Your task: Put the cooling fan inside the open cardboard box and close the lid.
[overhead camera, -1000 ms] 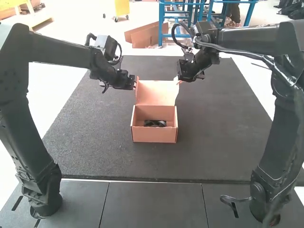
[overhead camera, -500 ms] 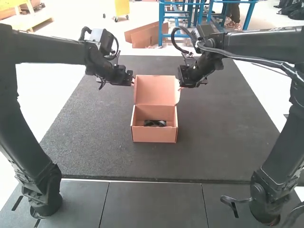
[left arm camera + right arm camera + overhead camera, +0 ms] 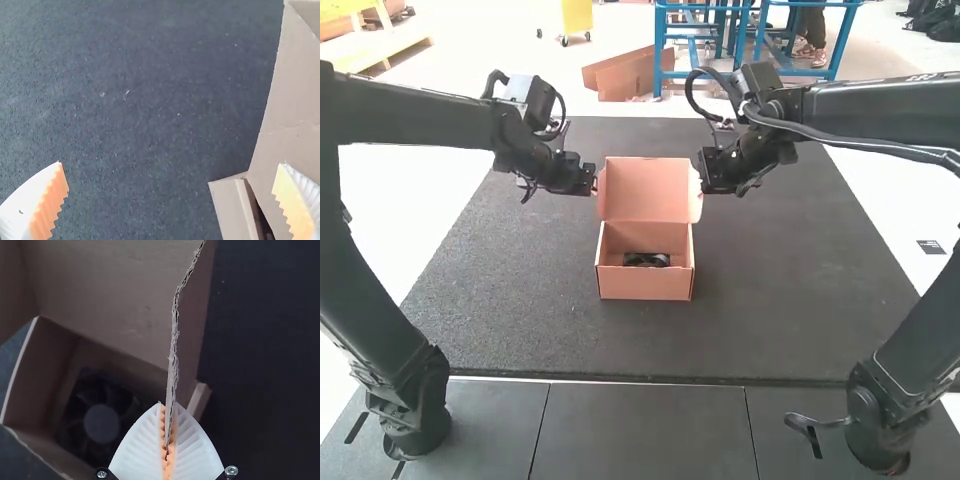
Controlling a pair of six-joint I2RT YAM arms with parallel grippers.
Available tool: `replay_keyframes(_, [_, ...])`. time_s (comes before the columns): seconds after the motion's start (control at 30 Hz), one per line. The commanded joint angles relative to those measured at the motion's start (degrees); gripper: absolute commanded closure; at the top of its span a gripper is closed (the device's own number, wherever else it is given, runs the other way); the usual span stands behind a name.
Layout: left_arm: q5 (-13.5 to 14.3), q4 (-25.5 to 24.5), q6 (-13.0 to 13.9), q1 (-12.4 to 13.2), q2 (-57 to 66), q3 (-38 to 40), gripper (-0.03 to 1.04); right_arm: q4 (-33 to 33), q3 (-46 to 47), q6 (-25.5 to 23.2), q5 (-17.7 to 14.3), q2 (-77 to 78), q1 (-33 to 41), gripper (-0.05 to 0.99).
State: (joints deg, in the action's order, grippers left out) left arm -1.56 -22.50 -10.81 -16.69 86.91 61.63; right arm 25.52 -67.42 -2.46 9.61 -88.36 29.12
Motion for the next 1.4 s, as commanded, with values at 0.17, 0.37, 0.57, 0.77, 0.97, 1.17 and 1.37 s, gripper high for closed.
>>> replay_keyframes(0.17, [-1.1,0.4,-0.2,-0.3,-3.3,-0.3,0.04,-1.9,1.0,-1.1,-0.2,1.6,2.9,0.95])
replay_keyframes(0.37, [-1.9,0.4,-0.2,-0.3,-4.5,-1.5,0.04,-4.9,3.1,-2.2,-1.7,1.8,3.0,0.95])
replay_keyframes(0.57, [-3.3,0.4,-0.1,-0.3,-5.5,-2.7,0.04,-6.9,4.3,-2.6,-2.2,2.1,3.3,0.95])
replay_keyframes(0.77, [-4.3,0.4,-0.1,-0.3,-6.2,-3.4,0.04,-7.9,6.5,-2.7,-2.3,3.5,4.1,0.95])
replay_keyframes(0.97, [-5.8,0.0,-0.1,-0.3,-7.0,-4.0,0.04,-8.2,8.5,-2.7,-2.3,4.9,4.7,0.95])
replay_keyframes(1.17, [-7.5,-0.3,-0.1,-0.3,-7.5,-4.9,0.04,-8.4,9.8,-2.7,-2.1,5.8,4.7,0.95])
replay_keyframes(1.37, [-9.9,-0.3,-0.2,-1.1,-7.7,-5.6,0.04,-8.5,10.4,-2.6,-1.4,6.0,4.7,0.95])
